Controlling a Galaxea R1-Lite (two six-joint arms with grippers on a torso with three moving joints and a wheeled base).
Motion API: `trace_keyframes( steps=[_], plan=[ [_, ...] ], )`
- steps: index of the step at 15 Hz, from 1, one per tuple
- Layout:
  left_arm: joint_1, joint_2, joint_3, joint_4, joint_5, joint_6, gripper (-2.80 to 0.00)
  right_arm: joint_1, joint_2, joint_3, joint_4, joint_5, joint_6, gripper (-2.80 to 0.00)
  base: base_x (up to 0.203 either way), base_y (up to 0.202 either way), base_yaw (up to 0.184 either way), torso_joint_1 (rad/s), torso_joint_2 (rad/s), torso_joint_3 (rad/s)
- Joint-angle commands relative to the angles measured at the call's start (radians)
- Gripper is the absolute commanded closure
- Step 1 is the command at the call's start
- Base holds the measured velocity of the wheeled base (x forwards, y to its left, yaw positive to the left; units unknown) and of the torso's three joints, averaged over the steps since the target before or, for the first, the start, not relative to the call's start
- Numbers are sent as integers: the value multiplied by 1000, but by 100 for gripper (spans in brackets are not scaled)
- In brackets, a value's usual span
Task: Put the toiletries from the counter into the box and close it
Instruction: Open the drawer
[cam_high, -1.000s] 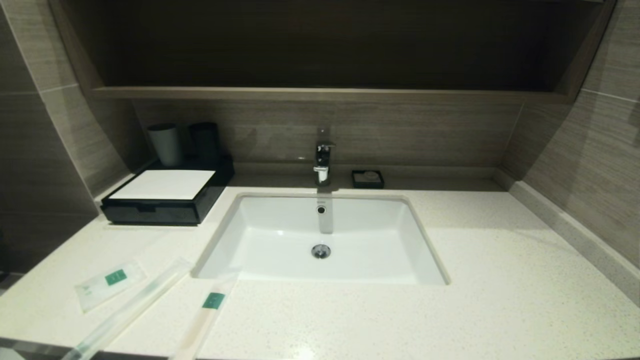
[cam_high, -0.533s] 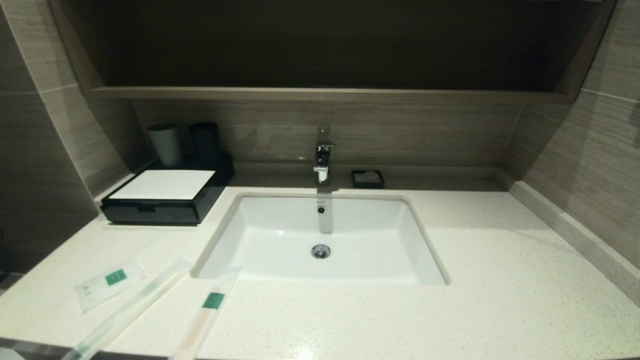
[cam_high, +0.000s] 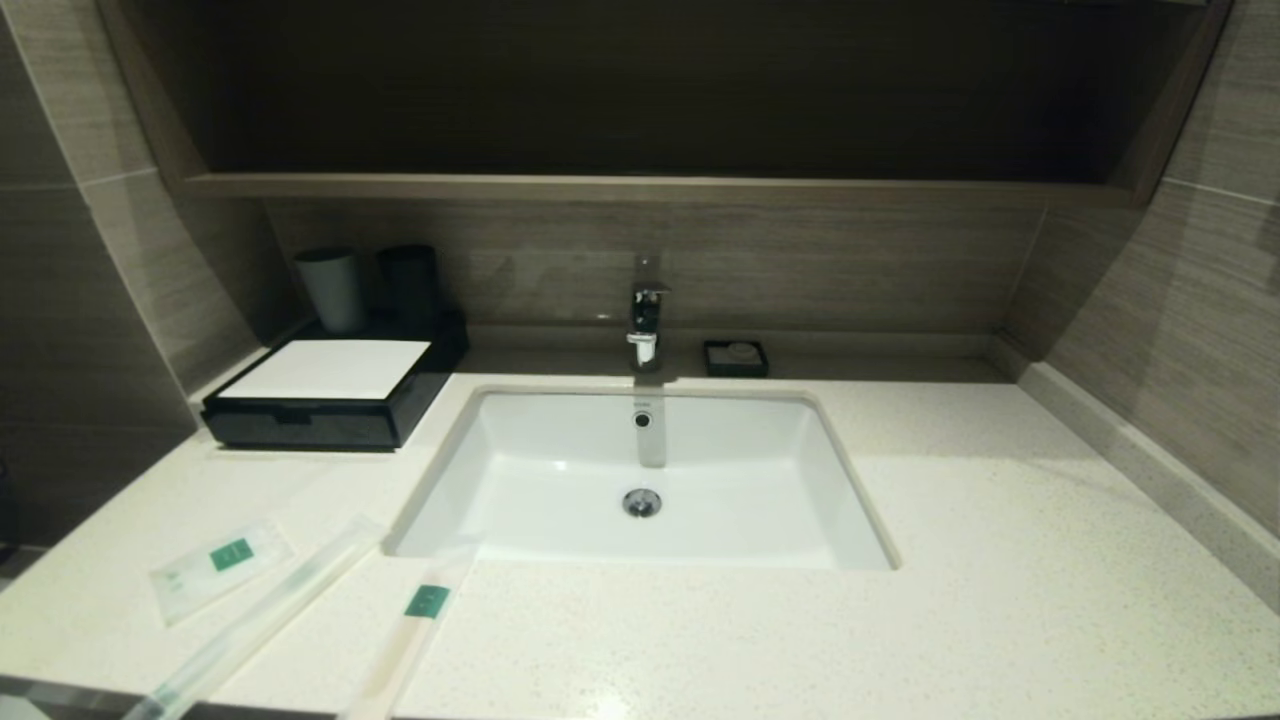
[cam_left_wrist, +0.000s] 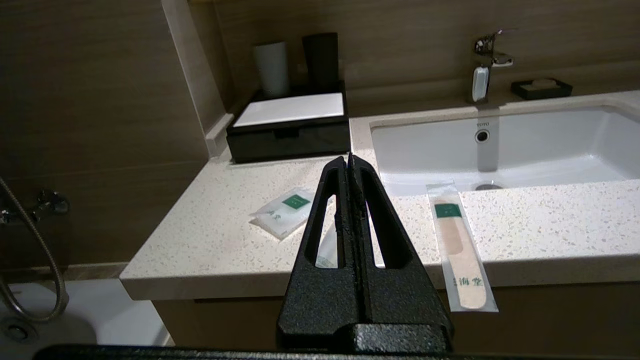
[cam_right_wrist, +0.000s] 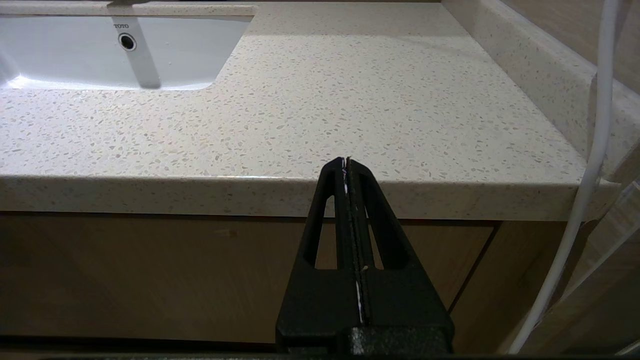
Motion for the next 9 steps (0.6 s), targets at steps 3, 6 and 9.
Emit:
trace_keyframes(
  steps=[3,6,9],
  plan=[
    [0,98,-87,-3,9,10,0,0,0,0,0,0,0,0,0,0,0,0,0,0],
    [-2,309,-197,-38,28,-22,0,0,0,0,0,0,0,0,0,0,0,0,0,0],
    [-2,449,-230,-78,34,-34,0,0,0,0,0,0,0,0,0,0,0,0,0,0]
  ],
)
